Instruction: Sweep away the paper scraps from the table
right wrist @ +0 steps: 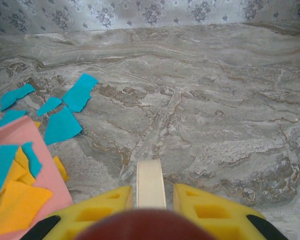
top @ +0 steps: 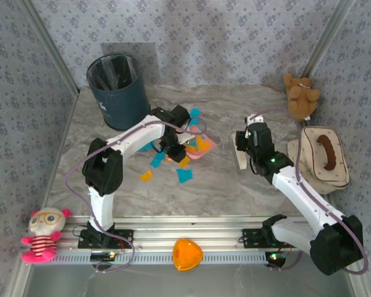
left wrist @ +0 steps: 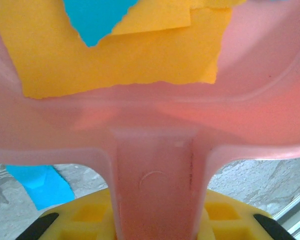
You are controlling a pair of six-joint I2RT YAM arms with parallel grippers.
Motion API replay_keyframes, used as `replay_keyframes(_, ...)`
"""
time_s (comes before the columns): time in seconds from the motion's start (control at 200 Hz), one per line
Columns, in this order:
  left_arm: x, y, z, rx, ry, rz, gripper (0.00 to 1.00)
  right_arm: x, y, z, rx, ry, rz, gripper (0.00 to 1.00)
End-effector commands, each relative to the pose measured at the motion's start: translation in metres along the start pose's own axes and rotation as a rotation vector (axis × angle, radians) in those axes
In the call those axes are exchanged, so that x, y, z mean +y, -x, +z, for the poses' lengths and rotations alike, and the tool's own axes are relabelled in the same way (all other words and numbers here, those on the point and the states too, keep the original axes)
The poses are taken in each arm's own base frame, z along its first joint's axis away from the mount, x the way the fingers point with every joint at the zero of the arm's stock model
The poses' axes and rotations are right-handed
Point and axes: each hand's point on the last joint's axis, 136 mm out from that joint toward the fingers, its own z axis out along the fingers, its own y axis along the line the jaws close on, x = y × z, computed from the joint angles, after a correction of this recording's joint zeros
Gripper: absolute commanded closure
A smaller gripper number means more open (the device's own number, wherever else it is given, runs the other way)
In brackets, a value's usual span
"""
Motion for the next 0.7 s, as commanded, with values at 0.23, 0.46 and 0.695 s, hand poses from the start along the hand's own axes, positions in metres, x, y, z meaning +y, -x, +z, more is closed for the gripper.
replay_keyframes(0.23, 0.011, 0.027, -0.074, -0.254, -0.136, -0.142, 1.00, 0.008, 0.018, -0.003, -0.032, 0.062, 0.046, 1.00)
replay_keyframes(0.46, 0.025, 0.042, -0.112, -0.366, -0.128, -0.201, 1.00, 0.011, 0.016, 0.002, -0.020, 0.072, 0.049, 1.00)
replay_keyframes(0.695, 0.043, 0.055, -0.145, -0.463, -0.134, -0.272, 1.00, 0.012, 0.013, 0.006, -0.004, 0.078, 0.048, 1.00)
